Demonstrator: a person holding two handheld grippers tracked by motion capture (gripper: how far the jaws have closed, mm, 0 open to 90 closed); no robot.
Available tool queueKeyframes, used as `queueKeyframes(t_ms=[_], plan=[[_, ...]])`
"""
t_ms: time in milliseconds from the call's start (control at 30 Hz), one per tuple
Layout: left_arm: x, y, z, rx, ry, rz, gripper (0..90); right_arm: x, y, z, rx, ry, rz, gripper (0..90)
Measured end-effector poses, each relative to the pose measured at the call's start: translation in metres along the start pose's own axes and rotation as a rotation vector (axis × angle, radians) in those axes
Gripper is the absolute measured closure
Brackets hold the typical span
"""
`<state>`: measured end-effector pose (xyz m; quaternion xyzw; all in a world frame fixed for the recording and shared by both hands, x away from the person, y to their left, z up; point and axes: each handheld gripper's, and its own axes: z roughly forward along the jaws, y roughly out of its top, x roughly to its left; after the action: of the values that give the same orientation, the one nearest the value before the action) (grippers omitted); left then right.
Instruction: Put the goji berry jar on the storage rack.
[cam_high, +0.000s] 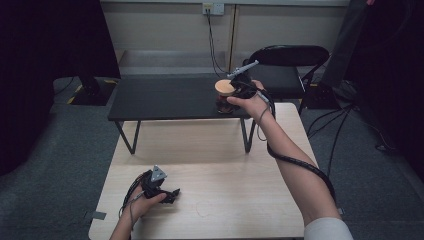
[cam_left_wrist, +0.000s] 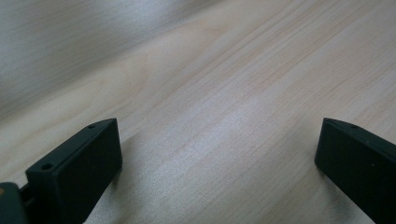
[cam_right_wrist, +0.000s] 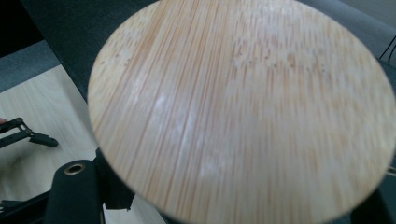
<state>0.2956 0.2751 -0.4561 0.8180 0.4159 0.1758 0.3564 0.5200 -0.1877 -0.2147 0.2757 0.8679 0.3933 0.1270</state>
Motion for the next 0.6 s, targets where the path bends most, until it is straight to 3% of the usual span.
queueKeyframes(t_ms=[467, 600], plan=[[0.0, -0.0001, 0.0, 0.0, 0.0, 0.0, 0.0, 0.0013, -0.0017, -0.0018, -0.004, 0.001, -0.021, 25.4], [-0.0001, 0.0, 0.0, 0.0, 0.0, 0.0, 0.0, 0.0019, -0.0034, -0.004, -0.012, 0.005, -0.009, 18.5]])
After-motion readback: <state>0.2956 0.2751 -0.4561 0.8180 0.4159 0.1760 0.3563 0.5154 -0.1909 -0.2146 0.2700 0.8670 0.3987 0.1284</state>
